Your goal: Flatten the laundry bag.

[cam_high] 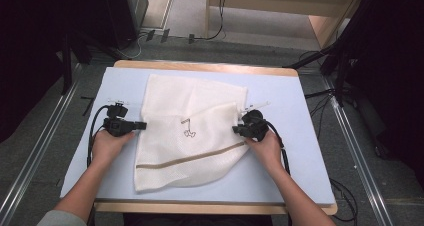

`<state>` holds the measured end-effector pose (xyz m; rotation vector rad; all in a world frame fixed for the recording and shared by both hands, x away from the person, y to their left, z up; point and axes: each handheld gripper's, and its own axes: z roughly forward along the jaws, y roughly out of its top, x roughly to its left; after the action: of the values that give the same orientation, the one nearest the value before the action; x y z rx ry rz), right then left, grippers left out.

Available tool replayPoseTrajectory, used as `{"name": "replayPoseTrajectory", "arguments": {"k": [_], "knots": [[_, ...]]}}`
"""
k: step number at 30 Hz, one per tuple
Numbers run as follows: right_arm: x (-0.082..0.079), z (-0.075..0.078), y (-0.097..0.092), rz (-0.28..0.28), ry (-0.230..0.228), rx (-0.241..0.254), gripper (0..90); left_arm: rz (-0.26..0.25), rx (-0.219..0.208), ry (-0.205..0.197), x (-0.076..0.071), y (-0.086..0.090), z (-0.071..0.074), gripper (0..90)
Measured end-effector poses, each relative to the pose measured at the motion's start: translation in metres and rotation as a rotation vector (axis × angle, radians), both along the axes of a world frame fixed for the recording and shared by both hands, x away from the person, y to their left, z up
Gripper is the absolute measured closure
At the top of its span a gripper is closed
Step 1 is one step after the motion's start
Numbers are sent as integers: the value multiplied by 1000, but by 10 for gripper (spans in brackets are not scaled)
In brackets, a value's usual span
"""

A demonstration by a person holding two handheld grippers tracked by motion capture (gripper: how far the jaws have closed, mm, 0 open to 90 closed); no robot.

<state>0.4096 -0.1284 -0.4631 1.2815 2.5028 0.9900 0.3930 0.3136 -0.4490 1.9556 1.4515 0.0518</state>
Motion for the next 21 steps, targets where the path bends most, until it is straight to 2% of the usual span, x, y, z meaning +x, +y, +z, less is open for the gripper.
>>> {"name": "replayPoseTrajectory", "arguments": {"k": [6, 8, 9, 12, 13, 14, 15, 16, 17, 18, 19, 21], "knots": [[25, 0, 1, -37, -12, 35, 844, 42, 2, -34, 23, 8, 1, 887], [32, 0, 2, -48, -21, 42, 841, 51, -3, -34, 28, 10, 0, 885], [37, -1, 2, -62, -10, 56, 829, 50, -7, -35, 30, 11, -1, 880], [38, -2, 3, -58, -7, 68, 807, 46, -3, -44, 30, 12, -2, 874], [38, 0, 5, -42, -34, 52, 772, 54, -17, -43, 30, 14, -2, 859], [38, 0, 5, -42, -34, 52, 772, 54, -17, -43, 30, 14, -2, 848], [37, 3, 5, -42, -41, 56, 692, 48, -14, -44, 27, 14, 2, 814], [37, 3, 5, -42, -41, 56, 692, 48, -14, -44, 27, 14, 2, 773], [33, 11, 2, -40, -44, 72, 603, 37, -15, -53, 21, 15, 10, 719], [33, 11, 2, -40, -44, 72, 603, 37, -15, -53, 21, 15, 10, 684], [25, 22, -3, -24, -66, 69, 565, 18, -34, -82, 10, 15, 19, 641], [14, 34, -10, -10, -98, 88, 543, 7, -23, -117, -2, 16, 27, 590]]}}
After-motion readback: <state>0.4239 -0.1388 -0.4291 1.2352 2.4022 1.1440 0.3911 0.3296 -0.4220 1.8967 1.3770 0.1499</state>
